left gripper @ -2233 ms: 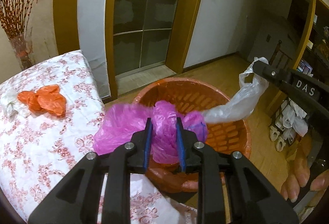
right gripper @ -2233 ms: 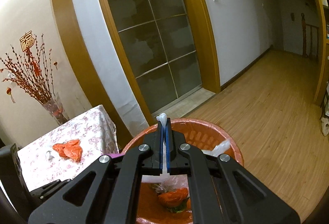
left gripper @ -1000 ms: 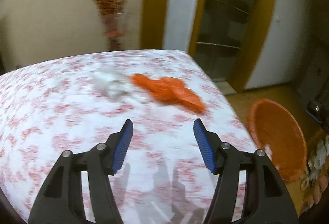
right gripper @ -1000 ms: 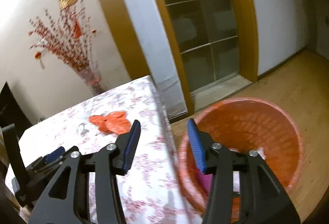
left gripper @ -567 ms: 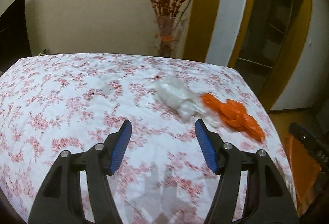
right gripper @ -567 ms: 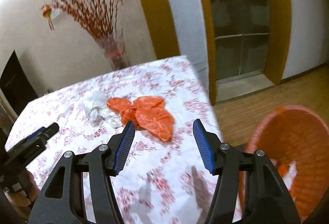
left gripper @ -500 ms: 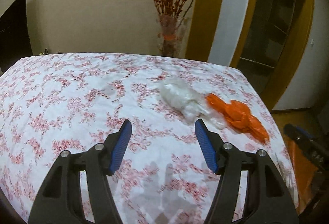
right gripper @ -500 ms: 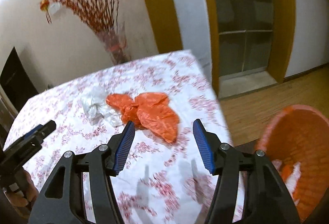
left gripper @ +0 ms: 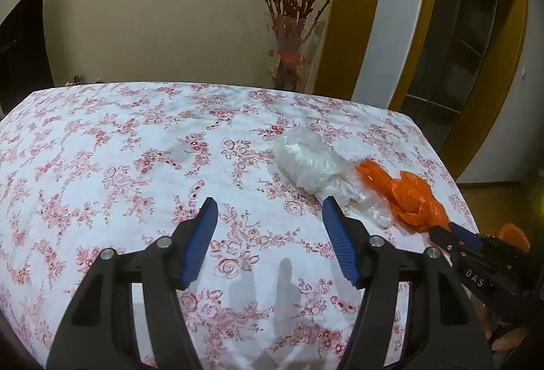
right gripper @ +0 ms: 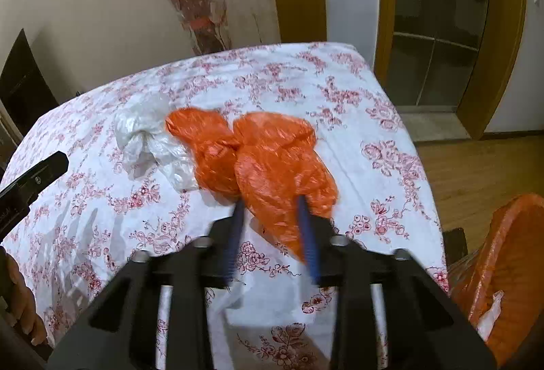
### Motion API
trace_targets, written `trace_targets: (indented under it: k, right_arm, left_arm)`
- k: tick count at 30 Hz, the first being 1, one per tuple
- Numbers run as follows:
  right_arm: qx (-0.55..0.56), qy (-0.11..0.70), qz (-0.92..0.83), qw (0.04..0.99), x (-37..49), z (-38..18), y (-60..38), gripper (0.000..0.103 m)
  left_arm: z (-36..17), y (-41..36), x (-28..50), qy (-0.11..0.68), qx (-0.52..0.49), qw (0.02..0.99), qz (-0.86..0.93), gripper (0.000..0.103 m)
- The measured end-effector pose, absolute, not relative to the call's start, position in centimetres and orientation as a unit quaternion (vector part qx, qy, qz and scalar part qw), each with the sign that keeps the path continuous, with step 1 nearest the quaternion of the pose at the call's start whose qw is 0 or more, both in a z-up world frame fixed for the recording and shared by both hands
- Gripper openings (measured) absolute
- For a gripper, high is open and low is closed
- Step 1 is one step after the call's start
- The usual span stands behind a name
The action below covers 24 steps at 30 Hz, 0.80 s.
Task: Collect trash
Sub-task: 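Grasp the clear bag with the left gripper while the right gripper grasps the orange bag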
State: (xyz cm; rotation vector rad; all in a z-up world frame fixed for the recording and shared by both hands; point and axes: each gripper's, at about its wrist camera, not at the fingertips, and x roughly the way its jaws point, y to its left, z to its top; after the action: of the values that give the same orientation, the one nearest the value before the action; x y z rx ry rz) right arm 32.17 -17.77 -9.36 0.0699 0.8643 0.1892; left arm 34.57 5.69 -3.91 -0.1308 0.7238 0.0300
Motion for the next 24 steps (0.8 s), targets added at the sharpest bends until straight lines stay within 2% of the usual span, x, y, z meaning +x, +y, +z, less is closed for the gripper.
trace_targets:
  k: [3, 10, 18, 21, 22, 23, 24]
  right_arm:
    - [0.046, 0.421, 0.091, 0.901, 32.3, -9.5, -18.1, 0.004]
    - [0.062, 0.388, 0.059, 0.918, 30.1, -8.2, -20.2, 0.003]
    - [0.080, 0.366, 0.043, 0.926, 28.0, -7.1, -22.8, 0.003]
    - [0.083, 0.369, 0.042, 0.925, 27.8, -7.2, -23.3, 0.003]
    - [0.084, 0.369, 0.042, 0.924, 27.7, -7.3, -23.4, 0.003]
    - [0.084, 0.370, 0.042, 0.924, 27.7, -7.4, -23.4, 0.003]
    - [0.085, 0.371, 0.042, 0.924, 27.7, -7.5, -23.5, 0.003]
  left_arm:
    - [-4.0, 5.3, 34.8, 0.356, -0.065, 0.932, 0.012, 0.063]
    - [-4.5, 3.8, 36.2, 0.358, -0.061, 0.932, 0.008, 0.063]
    - [-5.5, 1.5, 40.6, 0.369, -0.045, 0.928, 0.023, 0.073]
    - [-6.4, 1.2, 42.1, 0.388, -0.036, 0.921, 0.027, 0.072]
    - [-6.9, 1.1, 42.7, 0.401, -0.037, 0.915, 0.024, 0.071]
    - [-7.2, 1.1, 42.9, 0.408, -0.038, 0.912, 0.020, 0.064]
    - [-7.6, 1.0, 43.2, 0.416, -0.040, 0.908, 0.015, 0.052]
